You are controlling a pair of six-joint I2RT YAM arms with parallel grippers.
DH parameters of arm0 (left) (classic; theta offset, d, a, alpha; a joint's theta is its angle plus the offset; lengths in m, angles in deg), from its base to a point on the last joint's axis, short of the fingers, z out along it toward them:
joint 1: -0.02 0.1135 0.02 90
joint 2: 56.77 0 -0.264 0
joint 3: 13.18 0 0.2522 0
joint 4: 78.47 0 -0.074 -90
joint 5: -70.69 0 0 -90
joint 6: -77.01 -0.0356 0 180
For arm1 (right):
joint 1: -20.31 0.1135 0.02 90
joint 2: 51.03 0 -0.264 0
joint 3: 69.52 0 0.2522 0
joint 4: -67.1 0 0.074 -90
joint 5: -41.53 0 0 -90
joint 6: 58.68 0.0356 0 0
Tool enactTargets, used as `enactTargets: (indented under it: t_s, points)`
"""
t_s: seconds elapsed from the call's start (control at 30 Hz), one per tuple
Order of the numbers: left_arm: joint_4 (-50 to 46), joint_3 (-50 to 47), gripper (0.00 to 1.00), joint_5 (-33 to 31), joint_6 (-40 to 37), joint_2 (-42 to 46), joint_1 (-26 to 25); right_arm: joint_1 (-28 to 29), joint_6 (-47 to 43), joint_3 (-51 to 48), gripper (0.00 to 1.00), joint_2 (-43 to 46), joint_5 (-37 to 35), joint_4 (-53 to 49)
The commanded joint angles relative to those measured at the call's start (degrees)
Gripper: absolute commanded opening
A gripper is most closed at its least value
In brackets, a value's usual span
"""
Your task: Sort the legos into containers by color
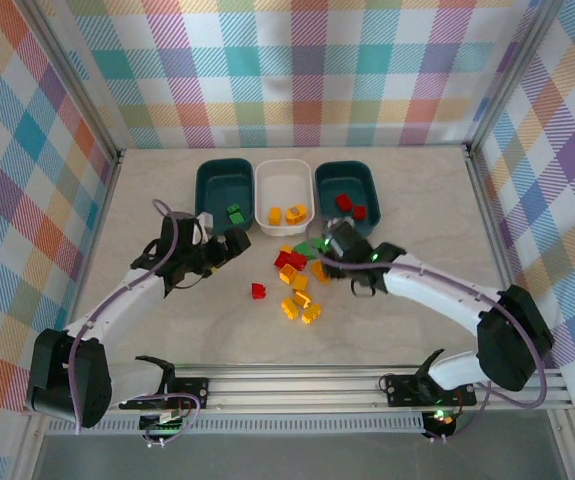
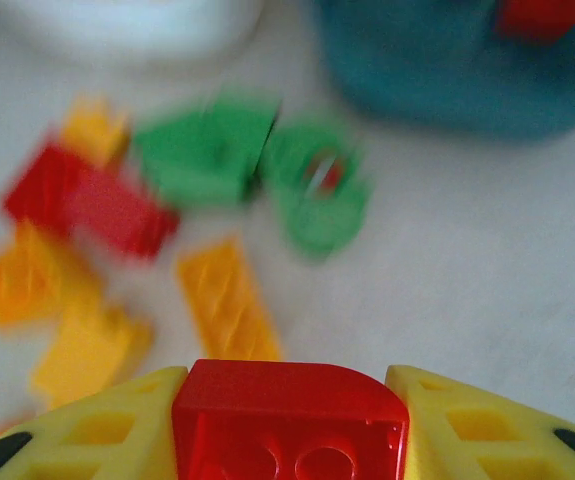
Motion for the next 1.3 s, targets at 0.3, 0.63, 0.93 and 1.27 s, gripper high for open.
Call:
enactTargets:
  t_s: [0.3,0.63,0.93,1.27]
  points:
    - [-2.46,-1.67,1.00,-6.30,-0.96,1.35,-9.39,-20.50,-4.94,29.85,0.40,-30.15,8.23,4.10]
    - [-5.16,-1.64,0.95,-10.74,3.00,-2.90,-11.67,-22.96,-5.83,40.36,0.67,-37.19,12.42,-1.17]
    - [-9.37,-0.84,1.00,-19.64,4.20,-0.68,-11.48,-15.23,-4.36,20.71,0.69,-17.56,6.67,6.35]
    - [-11.27,-1.68,1.00,-23.34,4.52,1.01,-5.98,0.14,-5.58,-2.48,0.63,-4.44,6.99,5.70]
